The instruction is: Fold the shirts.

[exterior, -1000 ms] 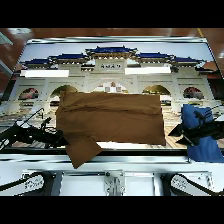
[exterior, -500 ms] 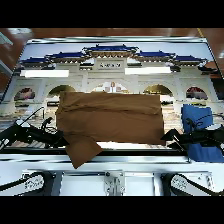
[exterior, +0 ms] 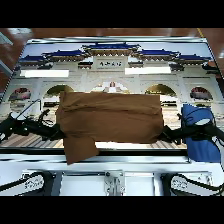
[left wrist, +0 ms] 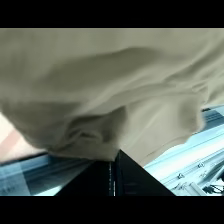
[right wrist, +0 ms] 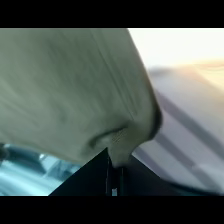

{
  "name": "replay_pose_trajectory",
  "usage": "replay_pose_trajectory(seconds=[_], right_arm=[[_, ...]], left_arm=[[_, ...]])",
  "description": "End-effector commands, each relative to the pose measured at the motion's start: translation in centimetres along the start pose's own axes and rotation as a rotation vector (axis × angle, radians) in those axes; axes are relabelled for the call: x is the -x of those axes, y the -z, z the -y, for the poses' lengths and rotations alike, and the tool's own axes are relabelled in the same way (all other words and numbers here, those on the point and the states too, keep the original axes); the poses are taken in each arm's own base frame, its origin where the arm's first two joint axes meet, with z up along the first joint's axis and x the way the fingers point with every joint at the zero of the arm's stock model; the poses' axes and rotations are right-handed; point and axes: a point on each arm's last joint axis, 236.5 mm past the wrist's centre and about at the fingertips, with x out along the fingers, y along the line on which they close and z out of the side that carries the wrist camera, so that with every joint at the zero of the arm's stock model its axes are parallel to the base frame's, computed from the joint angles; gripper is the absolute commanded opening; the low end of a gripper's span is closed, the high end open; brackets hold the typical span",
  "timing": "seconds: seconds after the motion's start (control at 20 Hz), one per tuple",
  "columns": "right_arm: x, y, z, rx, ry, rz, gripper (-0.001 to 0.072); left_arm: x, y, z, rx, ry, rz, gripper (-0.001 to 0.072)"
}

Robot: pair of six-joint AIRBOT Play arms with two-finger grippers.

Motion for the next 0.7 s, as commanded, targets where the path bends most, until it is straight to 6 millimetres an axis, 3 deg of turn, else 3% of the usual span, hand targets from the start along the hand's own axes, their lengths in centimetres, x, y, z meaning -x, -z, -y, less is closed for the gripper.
replay_pose_trajectory(seconds=[0.0,0.2,0.35,0.5,0.65], right_arm=[[2.5,-2.2,-4.1,0.098,-0.086,0.031,0.0068],[6.5,-8.4,-6.9,0.187,-0.025,0.221,0.0068],[8.1,-13.2,-9.9,0.280,0.070,0.386,0.0068],[7.4,-16.6,-11.8,0.309,0.132,0.427,0.0068],[5.7,-19.0,-12.2,0.298,0.140,0.415,0.0068]], left_arm=[[2.9,-3.2,2.1,-0.143,-0.001,0.089,0.0034],[8.3,-9.1,5.1,-0.238,-0.039,0.265,0.0034],[10.7,-13.0,6.2,-0.236,-0.045,0.330,0.0034],[11.2,-16.6,6.1,-0.176,-0.025,0.342,0.0034],[10.8,-20.1,6.6,-0.145,0.041,0.359,0.0034]])
